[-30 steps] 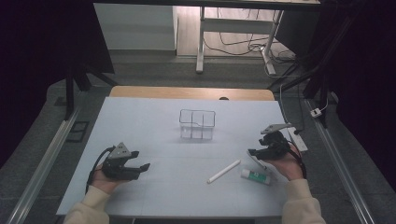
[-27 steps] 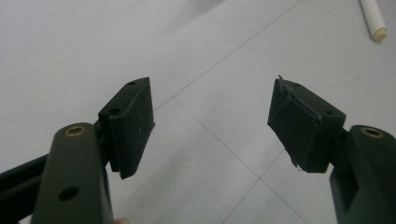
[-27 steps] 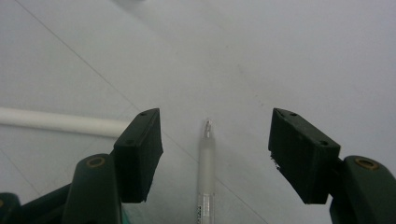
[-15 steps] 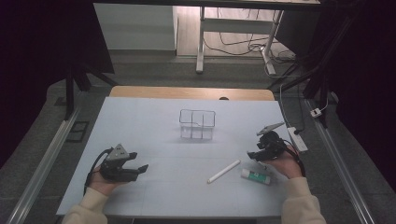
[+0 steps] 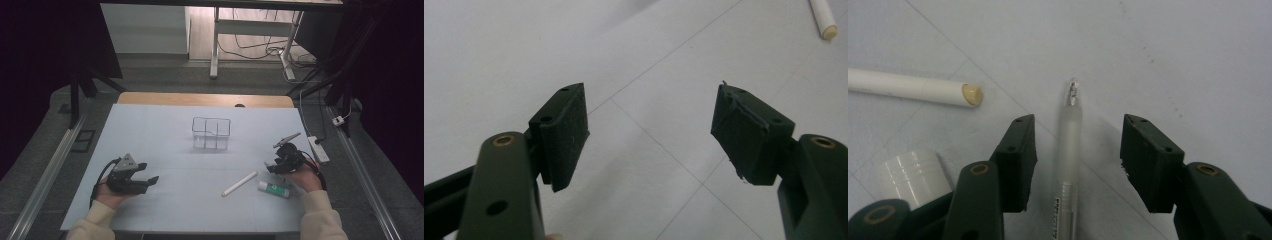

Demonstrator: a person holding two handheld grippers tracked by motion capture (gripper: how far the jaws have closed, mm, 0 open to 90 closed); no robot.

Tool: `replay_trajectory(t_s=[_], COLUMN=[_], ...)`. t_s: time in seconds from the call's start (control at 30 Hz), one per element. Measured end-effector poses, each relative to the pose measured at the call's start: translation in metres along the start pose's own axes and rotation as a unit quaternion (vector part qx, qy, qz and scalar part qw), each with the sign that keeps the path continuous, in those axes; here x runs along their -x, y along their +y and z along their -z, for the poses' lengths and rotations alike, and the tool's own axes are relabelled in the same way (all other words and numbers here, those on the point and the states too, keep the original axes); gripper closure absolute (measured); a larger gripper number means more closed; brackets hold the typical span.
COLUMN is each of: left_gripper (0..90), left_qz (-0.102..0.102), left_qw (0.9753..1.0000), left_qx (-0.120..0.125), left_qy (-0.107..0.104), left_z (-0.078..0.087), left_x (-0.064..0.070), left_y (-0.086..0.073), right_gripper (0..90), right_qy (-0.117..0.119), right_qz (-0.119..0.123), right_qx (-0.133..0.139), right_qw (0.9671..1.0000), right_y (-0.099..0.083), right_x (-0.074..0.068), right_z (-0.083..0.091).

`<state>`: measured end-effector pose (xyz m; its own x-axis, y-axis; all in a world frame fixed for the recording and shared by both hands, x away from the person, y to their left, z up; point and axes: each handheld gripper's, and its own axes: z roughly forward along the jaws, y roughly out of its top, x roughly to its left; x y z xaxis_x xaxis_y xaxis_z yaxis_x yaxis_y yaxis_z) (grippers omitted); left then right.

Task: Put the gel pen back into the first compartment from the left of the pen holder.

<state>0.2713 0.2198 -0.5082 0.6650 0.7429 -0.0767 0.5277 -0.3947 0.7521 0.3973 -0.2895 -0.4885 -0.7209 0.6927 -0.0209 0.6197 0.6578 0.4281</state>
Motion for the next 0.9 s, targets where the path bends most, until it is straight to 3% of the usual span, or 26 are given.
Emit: replay_trajectory(t_s=[0.23,0.57,0.9], left_gripper=[30.9,30.9,31.0], left_qz=[0.001,0.003,0.002], left_qw=[1.0,1.0,1.0], left_qx=[-0.002,-0.001,-0.002], left_qy=[0.001,0.003,0.003], left_z=[0.0,0.0012,0.0011], left_x=[-0.0013,-0.0021,-0.003], left_y=[-0.0006,-0.0013,-0.0018], right_gripper=[58.3,78.1,80.0], right_qy=[0.002,-0.004,-0.006], right_qz=[0.013,0.04,0.068], right_qx=[-0.023,-0.03,-0.025], right_qw=[0.9997,0.9987,0.9974], right_y=[0.001,0.0026,0.0013], right_x=[-0.0015,-0.0074,-0.0081], right_z=[-0.0063,-0.0062,-0.0057])
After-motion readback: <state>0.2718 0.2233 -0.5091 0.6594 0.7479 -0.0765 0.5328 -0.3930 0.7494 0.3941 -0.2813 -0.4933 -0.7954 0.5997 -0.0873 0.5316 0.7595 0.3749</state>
